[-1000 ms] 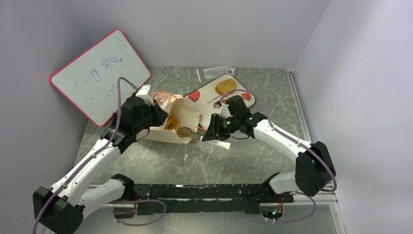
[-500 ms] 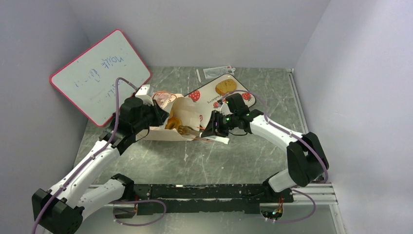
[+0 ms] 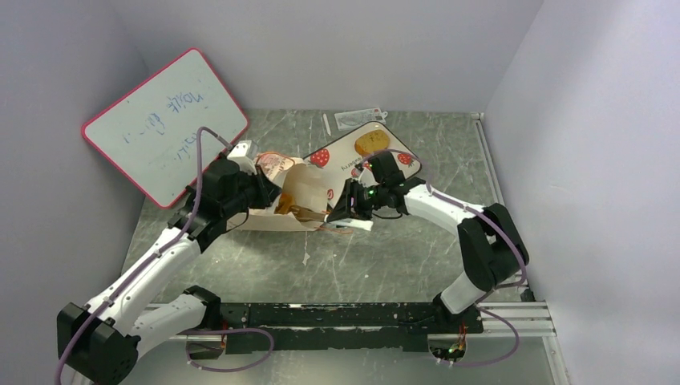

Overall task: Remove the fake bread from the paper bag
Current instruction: Take out the fake bread from the paper bag.

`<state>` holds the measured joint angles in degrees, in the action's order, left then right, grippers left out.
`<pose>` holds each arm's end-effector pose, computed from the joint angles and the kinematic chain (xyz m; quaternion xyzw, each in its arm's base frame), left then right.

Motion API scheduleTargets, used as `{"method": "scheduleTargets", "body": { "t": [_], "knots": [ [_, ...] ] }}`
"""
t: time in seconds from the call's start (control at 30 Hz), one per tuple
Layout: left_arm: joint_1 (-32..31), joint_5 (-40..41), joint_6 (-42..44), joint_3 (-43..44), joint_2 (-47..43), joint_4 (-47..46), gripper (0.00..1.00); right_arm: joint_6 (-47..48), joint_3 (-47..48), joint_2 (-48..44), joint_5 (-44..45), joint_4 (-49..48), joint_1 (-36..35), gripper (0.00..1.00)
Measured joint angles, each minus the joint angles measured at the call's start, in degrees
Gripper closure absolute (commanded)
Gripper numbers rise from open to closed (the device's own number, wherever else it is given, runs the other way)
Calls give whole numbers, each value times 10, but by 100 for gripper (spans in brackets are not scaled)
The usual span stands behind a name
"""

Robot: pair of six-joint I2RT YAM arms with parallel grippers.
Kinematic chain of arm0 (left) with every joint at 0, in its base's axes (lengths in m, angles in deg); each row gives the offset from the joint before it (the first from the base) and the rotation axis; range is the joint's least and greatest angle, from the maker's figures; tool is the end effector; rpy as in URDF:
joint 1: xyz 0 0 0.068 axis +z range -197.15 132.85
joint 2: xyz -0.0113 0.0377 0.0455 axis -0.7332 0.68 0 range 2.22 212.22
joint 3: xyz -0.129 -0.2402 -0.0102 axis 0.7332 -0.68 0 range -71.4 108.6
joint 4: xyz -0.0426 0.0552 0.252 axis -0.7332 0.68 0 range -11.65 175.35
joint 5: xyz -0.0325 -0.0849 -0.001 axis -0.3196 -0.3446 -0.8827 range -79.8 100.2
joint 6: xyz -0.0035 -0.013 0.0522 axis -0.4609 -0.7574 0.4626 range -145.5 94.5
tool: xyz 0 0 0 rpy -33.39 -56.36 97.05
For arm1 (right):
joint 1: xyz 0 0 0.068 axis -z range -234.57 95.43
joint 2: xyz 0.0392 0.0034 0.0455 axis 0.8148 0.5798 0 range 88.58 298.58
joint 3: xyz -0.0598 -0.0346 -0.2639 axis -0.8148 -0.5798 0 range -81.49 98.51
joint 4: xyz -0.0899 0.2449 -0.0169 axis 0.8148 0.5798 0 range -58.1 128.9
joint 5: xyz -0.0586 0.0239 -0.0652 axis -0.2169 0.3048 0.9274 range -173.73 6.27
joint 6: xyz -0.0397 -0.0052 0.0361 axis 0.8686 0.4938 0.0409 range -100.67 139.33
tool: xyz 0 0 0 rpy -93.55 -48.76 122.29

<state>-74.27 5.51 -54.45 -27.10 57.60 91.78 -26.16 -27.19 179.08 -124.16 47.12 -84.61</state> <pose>0.1959 -0.1035 0.2972 0.0087 0.8406 -0.2844 0.4609 0.2640 0.1793 0.2022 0.0059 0.8930 0.4477 0.0453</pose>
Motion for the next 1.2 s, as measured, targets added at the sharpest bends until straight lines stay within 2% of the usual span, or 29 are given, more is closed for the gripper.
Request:
{"method": "scheduleTargets", "body": {
  "t": [0.7,1.2],
  "knots": [
    [0,-21,1,-1,33,-1,93,-85,-44,73,-70,-174,1,54],
    [0,-26,5,-1,42,0,93,-98,-44,136,-95,-239,-10,53]
  ]
}}
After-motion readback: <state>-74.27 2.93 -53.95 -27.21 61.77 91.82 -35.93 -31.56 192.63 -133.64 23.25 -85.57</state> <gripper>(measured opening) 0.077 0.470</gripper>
